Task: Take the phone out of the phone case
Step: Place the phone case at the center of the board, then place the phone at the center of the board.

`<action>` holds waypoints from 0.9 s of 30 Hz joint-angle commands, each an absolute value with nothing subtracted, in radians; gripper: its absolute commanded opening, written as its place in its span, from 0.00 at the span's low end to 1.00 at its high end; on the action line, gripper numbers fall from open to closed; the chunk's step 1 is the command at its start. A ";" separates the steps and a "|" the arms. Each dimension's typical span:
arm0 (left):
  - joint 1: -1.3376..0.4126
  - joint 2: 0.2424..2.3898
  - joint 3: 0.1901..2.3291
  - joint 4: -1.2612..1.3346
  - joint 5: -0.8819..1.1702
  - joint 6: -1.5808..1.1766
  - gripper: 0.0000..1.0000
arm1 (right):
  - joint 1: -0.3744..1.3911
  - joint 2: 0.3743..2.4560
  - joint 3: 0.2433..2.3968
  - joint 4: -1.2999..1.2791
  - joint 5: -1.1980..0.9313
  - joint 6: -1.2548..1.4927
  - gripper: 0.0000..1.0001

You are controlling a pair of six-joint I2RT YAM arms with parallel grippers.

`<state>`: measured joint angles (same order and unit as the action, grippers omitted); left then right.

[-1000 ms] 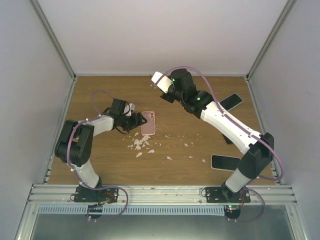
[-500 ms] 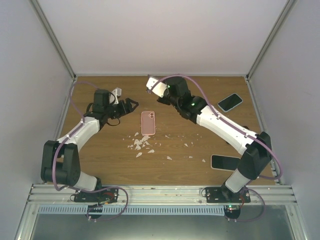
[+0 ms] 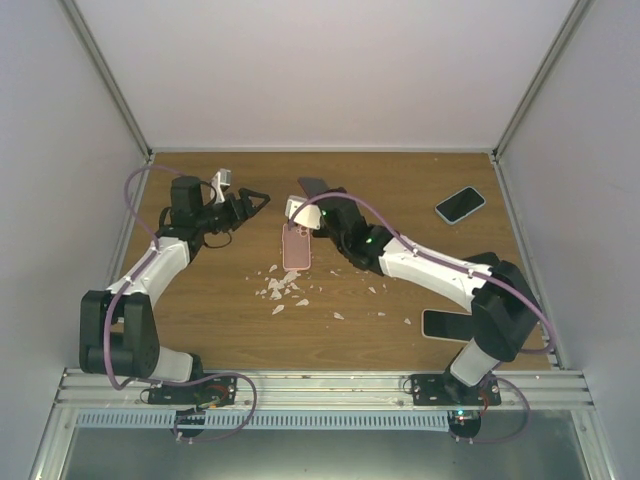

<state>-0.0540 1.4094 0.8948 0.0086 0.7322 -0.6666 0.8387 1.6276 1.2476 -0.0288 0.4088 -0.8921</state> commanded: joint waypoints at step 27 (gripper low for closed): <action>-0.139 1.623 1.062 0.315 1.022 -1.046 0.62 | 0.992 1.687 1.076 0.594 0.701 -1.240 0.00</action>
<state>-0.1307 1.6047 1.0203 0.2874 1.0203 -1.0473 0.9817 1.6882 1.0763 0.4850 0.6716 -1.2232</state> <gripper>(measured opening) 0.639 0.077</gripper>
